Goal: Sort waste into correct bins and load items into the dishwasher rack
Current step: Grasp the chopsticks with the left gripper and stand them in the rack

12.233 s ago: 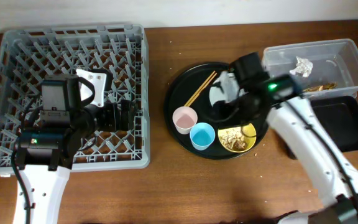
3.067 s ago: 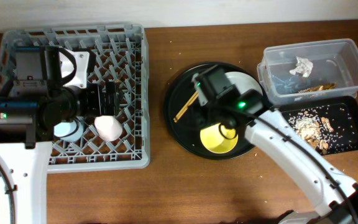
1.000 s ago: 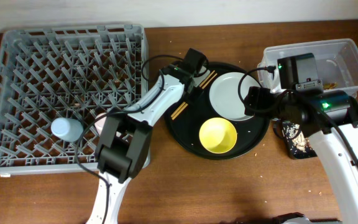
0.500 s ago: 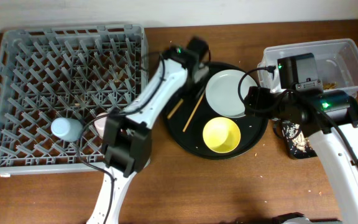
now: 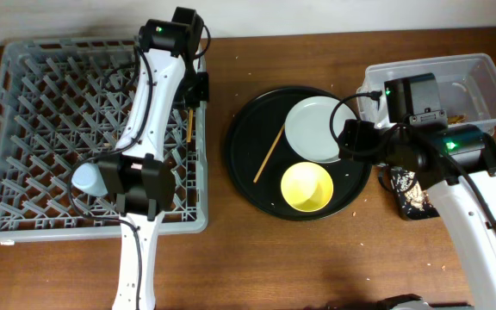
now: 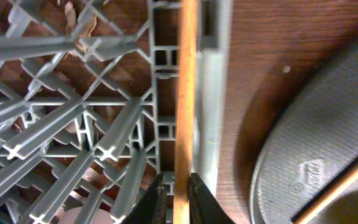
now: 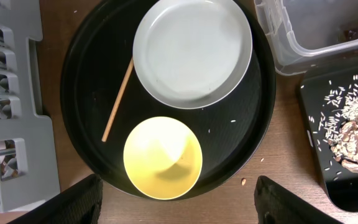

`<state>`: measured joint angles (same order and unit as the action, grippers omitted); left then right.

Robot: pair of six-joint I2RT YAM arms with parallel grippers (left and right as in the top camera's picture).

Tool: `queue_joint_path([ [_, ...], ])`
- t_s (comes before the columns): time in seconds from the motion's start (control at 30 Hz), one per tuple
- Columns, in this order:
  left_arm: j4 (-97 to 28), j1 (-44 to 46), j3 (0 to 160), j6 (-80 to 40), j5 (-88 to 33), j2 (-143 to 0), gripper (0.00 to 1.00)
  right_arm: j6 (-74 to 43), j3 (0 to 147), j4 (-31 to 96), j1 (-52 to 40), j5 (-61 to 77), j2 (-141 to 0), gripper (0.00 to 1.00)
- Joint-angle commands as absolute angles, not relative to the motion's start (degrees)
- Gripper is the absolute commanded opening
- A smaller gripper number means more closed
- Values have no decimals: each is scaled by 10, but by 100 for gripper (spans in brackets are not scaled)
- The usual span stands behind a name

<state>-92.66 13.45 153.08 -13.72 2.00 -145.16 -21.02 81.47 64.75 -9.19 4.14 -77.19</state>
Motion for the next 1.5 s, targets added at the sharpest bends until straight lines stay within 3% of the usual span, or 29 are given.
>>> queue_joint_path([
  [0.0,-938,131,1529,-145,45,-1471,15,-213,820,648,-89,39,-773,79],
  [0.1,-947,130,1535,-145,46,-1469,30,-213,820,650,-89,39,-773,79],
  [0.17,-967,131,1558,-145,36,-1464,30,-213,820,650,-89,39,-773,79],
  [0.27,-967,143,1566,-99,-86,-1414,29,-213,820,651,-89,39,-773,79],
  [0.47,-966,283,1507,-36,-61,-1392,30,-213,820,652,-89,39,-773,80],
  [0.67,-770,347,1254,-36,-59,-1392,31,-213,820,652,-89,39,-773,81],
  [0.83,-651,347,1146,-36,-45,-1392,30,-213,819,652,-89,39,-773,82],
  [0.87,-647,349,1134,-36,-45,-1392,29,-213,819,652,-89,39,-773,81],
  [0.97,-660,349,1130,-36,-45,-1390,0,-213,819,652,-89,39,-773,82],
  [1.07,-719,332,1183,-76,-23,-1377,0,-213,819,652,-89,39,-773,82],
  [1.2,-831,241,1300,-143,-2,-1289,0,-213,819,652,-89,39,-773,82],
  [1.33,-836,152,1295,-148,-1,-1256,1,-213,819,652,-89,39,-773,82],
  [1.47,-784,123,1210,-147,0,-1257,3,-213,819,652,-89,39,-773,82],
])
